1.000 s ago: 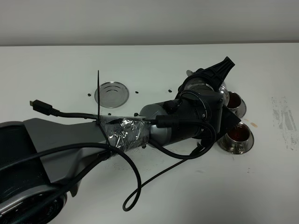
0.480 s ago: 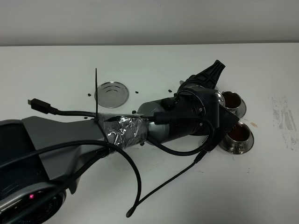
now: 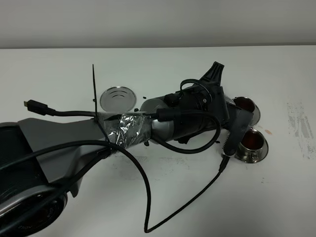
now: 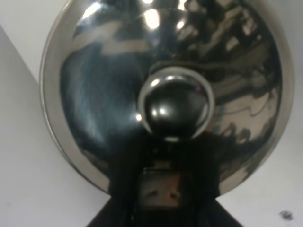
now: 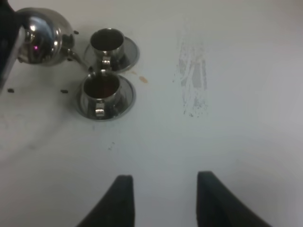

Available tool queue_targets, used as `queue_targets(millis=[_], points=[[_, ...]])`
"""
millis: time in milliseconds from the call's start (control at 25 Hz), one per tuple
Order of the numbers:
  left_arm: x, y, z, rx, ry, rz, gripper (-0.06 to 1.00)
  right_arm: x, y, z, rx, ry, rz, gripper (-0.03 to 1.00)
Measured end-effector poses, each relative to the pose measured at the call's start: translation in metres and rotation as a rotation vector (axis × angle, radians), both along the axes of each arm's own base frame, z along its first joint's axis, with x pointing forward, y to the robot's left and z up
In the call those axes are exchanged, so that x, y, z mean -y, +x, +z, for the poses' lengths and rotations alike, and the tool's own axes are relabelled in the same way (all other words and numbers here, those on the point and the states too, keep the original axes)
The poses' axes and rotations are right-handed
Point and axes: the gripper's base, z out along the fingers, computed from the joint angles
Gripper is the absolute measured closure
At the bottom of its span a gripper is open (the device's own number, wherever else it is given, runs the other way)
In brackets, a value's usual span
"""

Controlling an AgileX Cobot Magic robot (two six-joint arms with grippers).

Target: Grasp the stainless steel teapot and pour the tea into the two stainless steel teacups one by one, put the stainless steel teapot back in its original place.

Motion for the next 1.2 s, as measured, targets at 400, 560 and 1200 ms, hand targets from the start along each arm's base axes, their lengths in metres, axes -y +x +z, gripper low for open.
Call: queue_targets(millis=[400, 560, 1200], points=[[-0.011, -0.001, 0.022, -0.25, -0.185, 0.222, 0.76, 0.0, 0.0, 0.0, 0.0, 0.0, 0.0, 0.66], [-0.027, -0.002, 0.037, -0.301, -0.234, 0.278, 0.76, 0.0, 0.0, 0.0, 0.0, 0.0, 0.0, 0.66], [-0.061, 0.0, 0.029, -0.515, -0.525, 0.692, 0.76, 0.0, 0.0, 0.0, 0.0, 0.0, 0.0, 0.66]])
